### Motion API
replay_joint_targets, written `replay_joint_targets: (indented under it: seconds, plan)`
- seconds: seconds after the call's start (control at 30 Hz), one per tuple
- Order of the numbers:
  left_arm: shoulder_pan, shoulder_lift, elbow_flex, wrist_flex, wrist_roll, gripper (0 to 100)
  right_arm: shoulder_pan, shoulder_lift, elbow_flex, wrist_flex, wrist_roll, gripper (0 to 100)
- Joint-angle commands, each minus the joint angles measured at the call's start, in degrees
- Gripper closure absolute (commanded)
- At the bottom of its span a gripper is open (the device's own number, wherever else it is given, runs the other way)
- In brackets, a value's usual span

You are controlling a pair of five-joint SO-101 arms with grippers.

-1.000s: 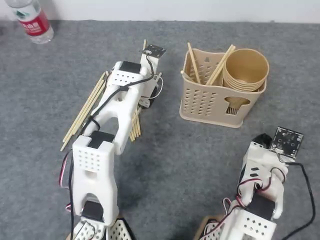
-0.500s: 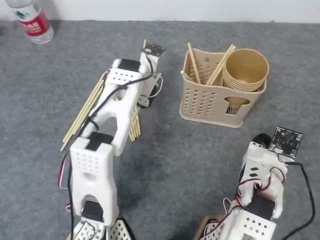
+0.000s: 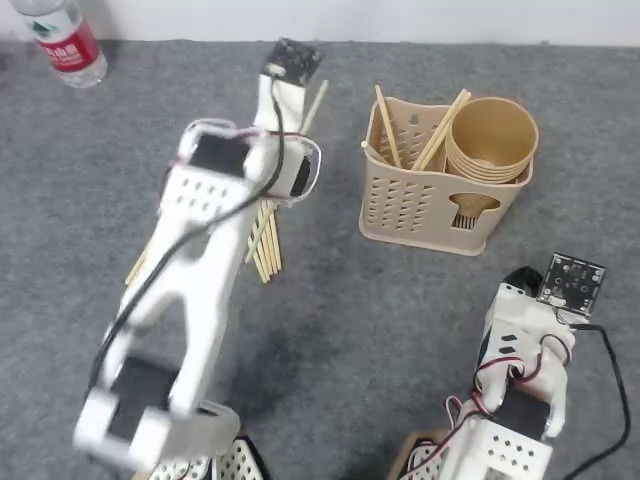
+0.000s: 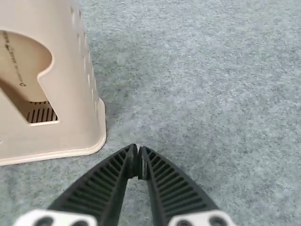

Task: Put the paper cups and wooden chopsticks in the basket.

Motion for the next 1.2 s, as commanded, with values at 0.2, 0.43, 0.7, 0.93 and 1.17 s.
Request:
replay_joint_targets:
  seconds: [0.2,0.43,0.7,0.93,1.17]
  plan:
    - [4.13,-62.07,48.48,-32.09,2.99,99,-0.22,-0.66,-0.26,-0.66,0.0,99.1]
    - [1.67,-81.58,53.32,-38.51,5.8,99,-0.48,-0.66,-0.26,-0.66,0.0,99.1]
    - [8.53,-78.95,58.33,-56.26,10.73,99,-0.48,-0.66,-0.26,-0.75,0.0,99.1]
    - [15.3,-61.1,58.86,-81.58,10.55,99,-0.48,-0.57,0.09,-1.1,0.0,99.1]
    - [15.12,-28.57,42.51,-93.63,10.73,99,-0.57,-0.57,0.35,-2.15,0.0,99.1]
